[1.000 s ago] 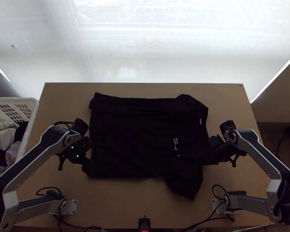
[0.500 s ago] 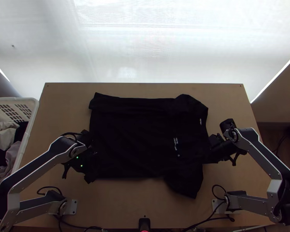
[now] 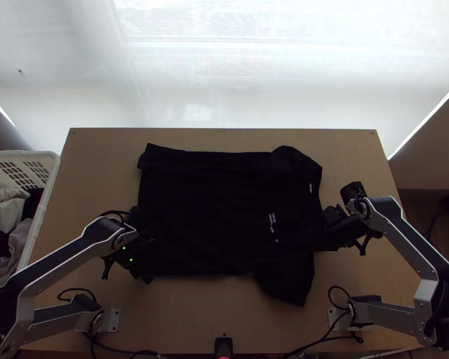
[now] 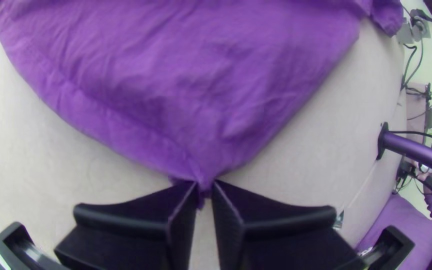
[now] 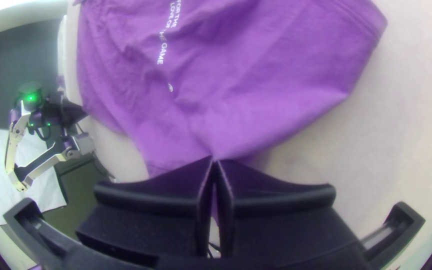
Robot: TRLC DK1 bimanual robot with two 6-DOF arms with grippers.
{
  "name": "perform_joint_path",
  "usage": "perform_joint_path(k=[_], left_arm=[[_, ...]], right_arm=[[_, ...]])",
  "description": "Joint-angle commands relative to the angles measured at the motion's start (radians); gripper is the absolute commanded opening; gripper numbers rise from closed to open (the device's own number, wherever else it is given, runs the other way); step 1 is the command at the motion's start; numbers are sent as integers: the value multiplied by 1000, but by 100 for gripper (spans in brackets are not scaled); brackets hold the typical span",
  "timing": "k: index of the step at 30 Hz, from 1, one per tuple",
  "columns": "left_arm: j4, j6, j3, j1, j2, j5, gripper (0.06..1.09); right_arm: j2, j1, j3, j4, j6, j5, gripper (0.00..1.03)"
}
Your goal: Fold the t-shirt
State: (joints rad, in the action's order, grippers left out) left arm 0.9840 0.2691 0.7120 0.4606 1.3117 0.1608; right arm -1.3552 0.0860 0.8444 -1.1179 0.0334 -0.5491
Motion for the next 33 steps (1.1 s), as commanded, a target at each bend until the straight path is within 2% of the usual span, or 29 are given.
perform_joint_path(k=[1, 5, 10, 12, 16, 20, 25, 28, 33], left_arm=[[-56, -24, -6, 9, -3, 3, 10], [-50, -41, 106, -109, -35, 17, 10], [1, -90, 265, -260, -147, 227, 10], [-1, -128, 288, -280, -178, 253, 9], [-27, -209, 291, -283, -184, 255, 9], [-53, -275, 331, -286, -180, 255, 9], [-169, -392, 359, -303, -166, 253, 9], [-186, -446, 391, -343, -129, 253, 9], [-252, -538, 477, -430, -57, 244, 9]], right_arm=[[18, 1, 4, -11, -1, 2, 3], [80, -12, 7, -23, -24, 0, 3], [146, -48, 28, -95, -109, -6, 3], [153, -65, 33, -126, -133, -12, 3], [168, -103, 65, -143, -142, -51, 3], [186, -114, 180, -146, -130, -66, 3], [208, -111, 317, -42, -43, -45, 3], [203, -109, 400, -3, 0, -31, 3], [131, -109, 547, 10, 14, -28, 3]])
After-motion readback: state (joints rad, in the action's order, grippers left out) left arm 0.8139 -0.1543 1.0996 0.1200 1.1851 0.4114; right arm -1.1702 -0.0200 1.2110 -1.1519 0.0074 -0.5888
